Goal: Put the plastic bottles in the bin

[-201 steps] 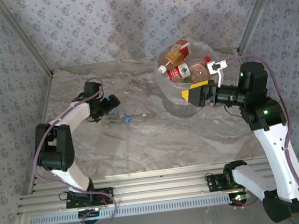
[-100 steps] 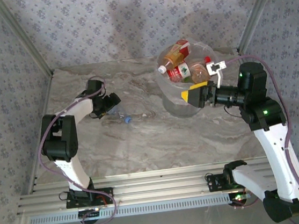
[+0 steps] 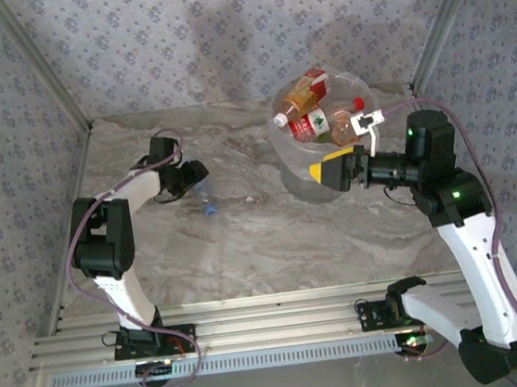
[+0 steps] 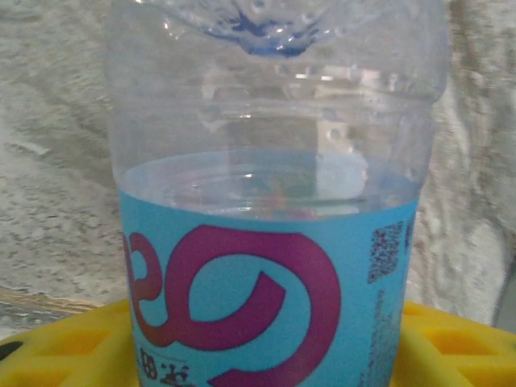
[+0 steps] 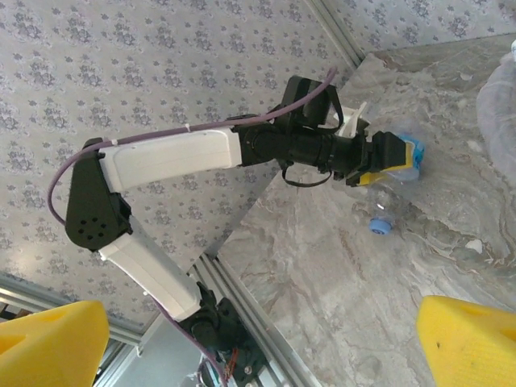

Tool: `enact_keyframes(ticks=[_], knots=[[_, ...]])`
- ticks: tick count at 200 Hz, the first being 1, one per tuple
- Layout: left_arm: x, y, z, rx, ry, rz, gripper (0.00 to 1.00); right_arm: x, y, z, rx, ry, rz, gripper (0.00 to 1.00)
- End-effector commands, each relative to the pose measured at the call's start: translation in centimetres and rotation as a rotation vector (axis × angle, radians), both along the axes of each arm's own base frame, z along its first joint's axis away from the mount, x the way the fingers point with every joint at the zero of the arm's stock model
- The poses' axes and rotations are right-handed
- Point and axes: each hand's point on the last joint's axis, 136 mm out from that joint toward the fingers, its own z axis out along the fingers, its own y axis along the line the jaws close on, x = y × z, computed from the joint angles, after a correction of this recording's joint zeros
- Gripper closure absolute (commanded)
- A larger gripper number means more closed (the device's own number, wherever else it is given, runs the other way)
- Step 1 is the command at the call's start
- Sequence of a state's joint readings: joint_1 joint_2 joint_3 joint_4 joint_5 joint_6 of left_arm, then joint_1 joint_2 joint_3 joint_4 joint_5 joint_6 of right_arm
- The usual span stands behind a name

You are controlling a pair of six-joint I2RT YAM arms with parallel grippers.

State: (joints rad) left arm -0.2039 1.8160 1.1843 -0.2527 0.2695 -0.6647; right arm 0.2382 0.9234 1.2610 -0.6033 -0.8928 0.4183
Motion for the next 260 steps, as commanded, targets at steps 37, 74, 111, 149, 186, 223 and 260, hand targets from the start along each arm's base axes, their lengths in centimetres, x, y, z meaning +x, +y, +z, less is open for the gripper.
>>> enact_keyframes(ticks=[37, 74, 111, 149, 186, 223, 260], knots=[[-3.8, -6.5, 13.0, -0.224, -0.409, -0.371, 0.35, 1.7, 1.4, -0.2, -0.012, 0.010, -0.045, 0.01], [-10.0, -11.1, 18.9, -0.277, -0.612, -0.640, 0.32, 3.4, 2.8, 0.1, -0.023, 0.018, -0.106, 0.00], [-15.7, -14.3, 22.7, -0.243, -0.763, -0.818, 0.28, 5.1, 4.3, 0.6, -0.044, 0.004, -0.155, 0.01], [-18.8, -16.3, 25.0, -0.263, -0.809, -0.896, 0.28, 6.0, 6.2, 0.9, -0.078, -0.020, -0.146, 0.00], [-20.3, -17.4, 26.3, -0.281, -0.838, -0.924, 0.28, 6.5, 8.0, 0.5, -0.095, -0.021, -0.126, 0.00], [-21.1, -17.9, 27.2, -0.288, -0.862, -0.944, 0.28, 6.8, 8.9, -0.3, -0.130, -0.021, -0.131, 0.00], [-21.6, -18.1, 27.6, -0.285, -0.877, -0.949, 0.28, 6.9, 9.5, -0.8, -0.143, -0.014, -0.128, 0.00]])
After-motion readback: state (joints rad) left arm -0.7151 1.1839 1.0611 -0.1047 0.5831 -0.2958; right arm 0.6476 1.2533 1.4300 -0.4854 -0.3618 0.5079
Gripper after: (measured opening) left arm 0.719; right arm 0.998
